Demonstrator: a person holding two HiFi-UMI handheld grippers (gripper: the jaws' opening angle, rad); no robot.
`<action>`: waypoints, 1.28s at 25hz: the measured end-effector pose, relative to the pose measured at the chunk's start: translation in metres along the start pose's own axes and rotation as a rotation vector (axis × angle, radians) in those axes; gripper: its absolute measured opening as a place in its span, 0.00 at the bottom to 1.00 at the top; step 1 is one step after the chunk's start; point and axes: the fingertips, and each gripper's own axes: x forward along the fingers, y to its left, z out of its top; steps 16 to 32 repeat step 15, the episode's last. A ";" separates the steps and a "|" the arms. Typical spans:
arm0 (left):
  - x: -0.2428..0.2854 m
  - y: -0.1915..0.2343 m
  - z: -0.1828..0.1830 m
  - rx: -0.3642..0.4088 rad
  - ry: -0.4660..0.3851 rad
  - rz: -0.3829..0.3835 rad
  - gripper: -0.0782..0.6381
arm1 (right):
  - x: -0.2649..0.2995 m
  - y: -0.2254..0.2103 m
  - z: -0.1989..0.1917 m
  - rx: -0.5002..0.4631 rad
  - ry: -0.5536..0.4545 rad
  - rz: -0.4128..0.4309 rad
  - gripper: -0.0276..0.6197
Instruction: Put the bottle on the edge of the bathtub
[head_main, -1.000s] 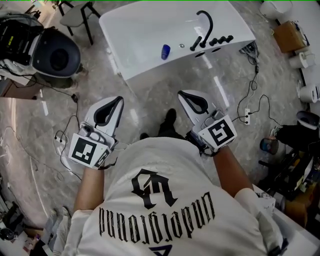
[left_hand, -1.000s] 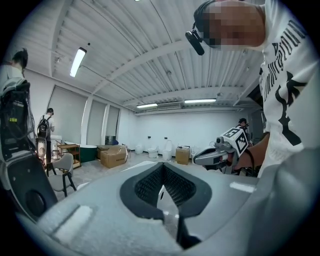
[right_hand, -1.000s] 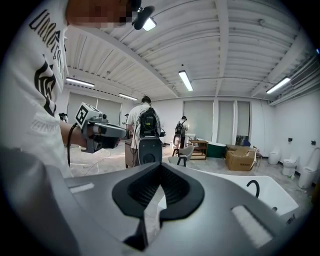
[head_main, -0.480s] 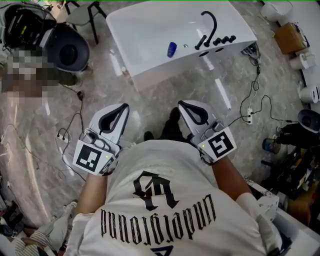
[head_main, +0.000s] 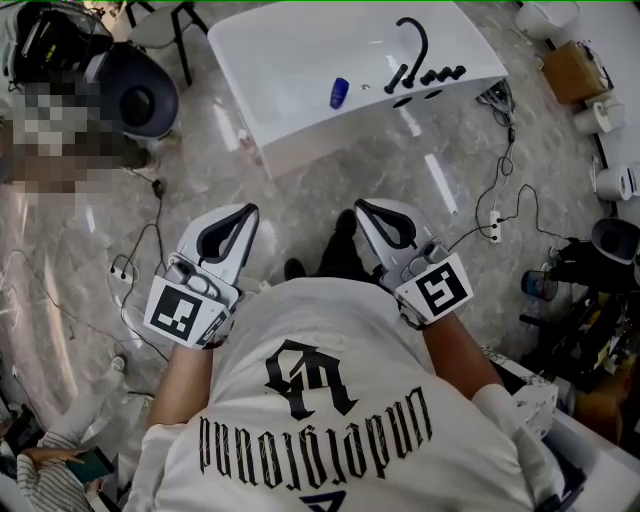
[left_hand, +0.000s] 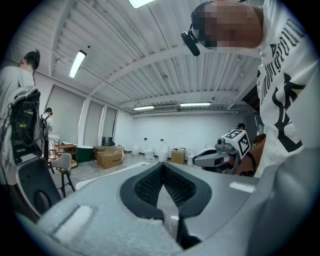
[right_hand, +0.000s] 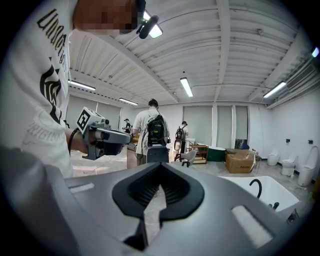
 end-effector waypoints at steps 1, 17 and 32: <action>-0.001 -0.002 0.000 0.000 -0.001 -0.001 0.12 | -0.002 0.001 0.001 0.001 -0.001 -0.001 0.05; 0.003 -0.007 -0.001 -0.010 0.006 -0.014 0.12 | -0.004 0.002 0.006 0.009 -0.009 0.002 0.05; 0.003 -0.007 -0.001 -0.010 0.006 -0.014 0.12 | -0.004 0.002 0.006 0.009 -0.009 0.002 0.05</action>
